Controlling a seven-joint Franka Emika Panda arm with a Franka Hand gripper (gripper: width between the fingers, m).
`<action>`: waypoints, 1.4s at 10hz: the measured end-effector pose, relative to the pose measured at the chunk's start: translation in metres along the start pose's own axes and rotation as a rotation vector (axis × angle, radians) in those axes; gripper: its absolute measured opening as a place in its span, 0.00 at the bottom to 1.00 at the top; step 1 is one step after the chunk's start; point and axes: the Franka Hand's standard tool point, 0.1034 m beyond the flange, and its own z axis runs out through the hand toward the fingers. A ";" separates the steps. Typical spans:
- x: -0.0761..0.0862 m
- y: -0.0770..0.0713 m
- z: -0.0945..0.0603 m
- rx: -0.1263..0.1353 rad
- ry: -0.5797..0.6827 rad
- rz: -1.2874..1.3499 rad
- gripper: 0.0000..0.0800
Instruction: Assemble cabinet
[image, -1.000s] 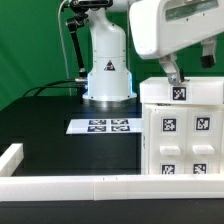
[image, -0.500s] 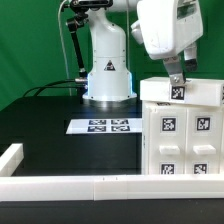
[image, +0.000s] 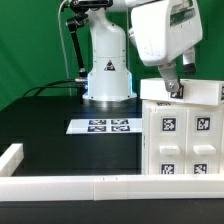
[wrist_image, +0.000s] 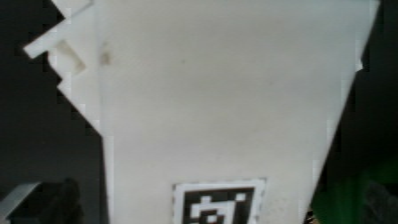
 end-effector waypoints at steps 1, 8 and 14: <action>-0.002 0.001 0.005 0.002 -0.001 0.005 1.00; -0.006 0.003 0.009 0.007 -0.005 0.063 0.71; -0.009 0.002 0.009 -0.015 0.025 0.494 0.71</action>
Offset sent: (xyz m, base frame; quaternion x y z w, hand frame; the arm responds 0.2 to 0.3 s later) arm 0.0072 0.0057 0.0006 -0.0100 0.0012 0.0278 0.9996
